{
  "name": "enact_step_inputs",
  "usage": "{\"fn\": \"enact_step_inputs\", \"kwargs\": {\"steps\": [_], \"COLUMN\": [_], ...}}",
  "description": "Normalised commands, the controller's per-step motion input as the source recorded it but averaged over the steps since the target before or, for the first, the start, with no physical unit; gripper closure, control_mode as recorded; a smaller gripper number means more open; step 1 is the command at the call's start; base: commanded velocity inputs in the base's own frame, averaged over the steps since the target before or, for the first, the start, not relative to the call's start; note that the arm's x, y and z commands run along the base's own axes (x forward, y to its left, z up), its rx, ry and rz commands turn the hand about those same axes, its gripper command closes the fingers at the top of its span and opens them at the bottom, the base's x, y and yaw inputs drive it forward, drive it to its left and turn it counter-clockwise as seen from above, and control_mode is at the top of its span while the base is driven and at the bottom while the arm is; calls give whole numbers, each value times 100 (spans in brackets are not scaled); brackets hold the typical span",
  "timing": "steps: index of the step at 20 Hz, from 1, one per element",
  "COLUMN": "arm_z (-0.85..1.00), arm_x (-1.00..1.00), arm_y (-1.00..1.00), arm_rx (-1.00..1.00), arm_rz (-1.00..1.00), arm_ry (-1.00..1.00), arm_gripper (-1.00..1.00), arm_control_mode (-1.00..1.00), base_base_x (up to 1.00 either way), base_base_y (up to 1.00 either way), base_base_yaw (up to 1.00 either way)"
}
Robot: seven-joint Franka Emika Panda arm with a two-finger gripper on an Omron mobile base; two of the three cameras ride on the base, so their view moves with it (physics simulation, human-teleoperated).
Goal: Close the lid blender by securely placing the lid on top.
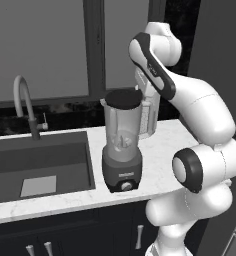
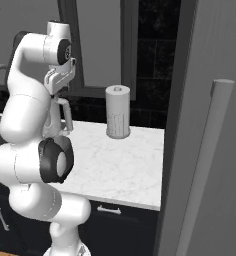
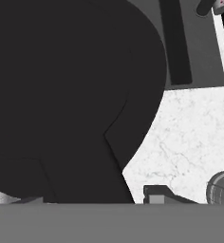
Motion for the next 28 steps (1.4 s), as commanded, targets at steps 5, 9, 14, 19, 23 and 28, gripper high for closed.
{"fn": "enact_step_inputs", "kwargs": {"steps": [5, 9, 14, 19, 23, 28], "arm_z": [1, 10, 1, -55, -23, 38], "arm_x": [-5, -25, -38, -10, 0, 0], "arm_y": [-2, -3, -2, -6, -22, -23], "arm_rx": [0, 0, 0, 0, 0, 0], "arm_rz": [0, 0, 0, 0, 0, 0], "arm_ry": [2, 0, 0, 12, 1, -9], "arm_gripper": [-100, -100, -100, -100, -100, -100], "arm_control_mode": [-100, -100, -100, -100, -100, -100], "base_base_x": [0, 0, 0, 0, 0, 0], "base_base_y": [0, 0, 0, 0, 0, 0], "base_base_yaw": [0, 0, 0, 0, 0, 0]}}
